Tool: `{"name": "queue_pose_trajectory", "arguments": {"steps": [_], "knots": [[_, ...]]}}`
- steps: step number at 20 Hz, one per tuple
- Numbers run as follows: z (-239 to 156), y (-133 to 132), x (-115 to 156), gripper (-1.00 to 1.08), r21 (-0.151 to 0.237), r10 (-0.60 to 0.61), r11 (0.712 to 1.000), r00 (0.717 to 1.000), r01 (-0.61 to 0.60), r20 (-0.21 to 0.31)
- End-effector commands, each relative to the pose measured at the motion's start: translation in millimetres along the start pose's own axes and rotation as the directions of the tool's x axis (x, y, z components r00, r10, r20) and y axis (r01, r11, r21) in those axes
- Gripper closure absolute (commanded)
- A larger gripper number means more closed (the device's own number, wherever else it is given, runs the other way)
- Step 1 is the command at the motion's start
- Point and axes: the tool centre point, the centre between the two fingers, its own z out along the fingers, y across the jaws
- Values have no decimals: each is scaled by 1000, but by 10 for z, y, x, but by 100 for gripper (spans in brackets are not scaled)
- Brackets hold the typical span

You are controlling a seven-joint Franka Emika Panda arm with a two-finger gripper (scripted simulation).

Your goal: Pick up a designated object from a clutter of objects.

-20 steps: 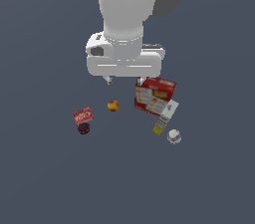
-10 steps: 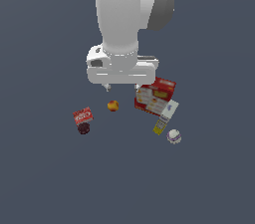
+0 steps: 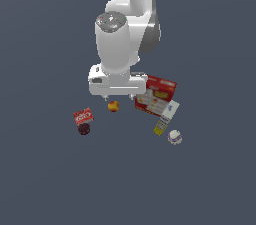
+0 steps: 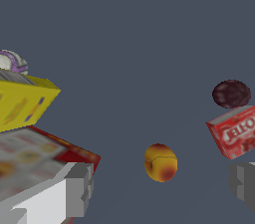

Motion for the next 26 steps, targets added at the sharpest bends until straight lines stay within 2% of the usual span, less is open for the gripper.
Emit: {"name": "queue_pose_trajectory", "arguments": {"steps": [1,7,13,19,26], "knots": [[220,54,-98,-92,0,-13,1000,1000,13,-1],[680,166,-365,-92,-2,-40,999,999,40,-3],[971,233,-589,-92,-4,-60,998,998,60,-4],[1116,266,-720,-92,-5,-70,998,998,70,-5],[1146,270,-739,-92,-5,-71,997,997,71,-4]]}}
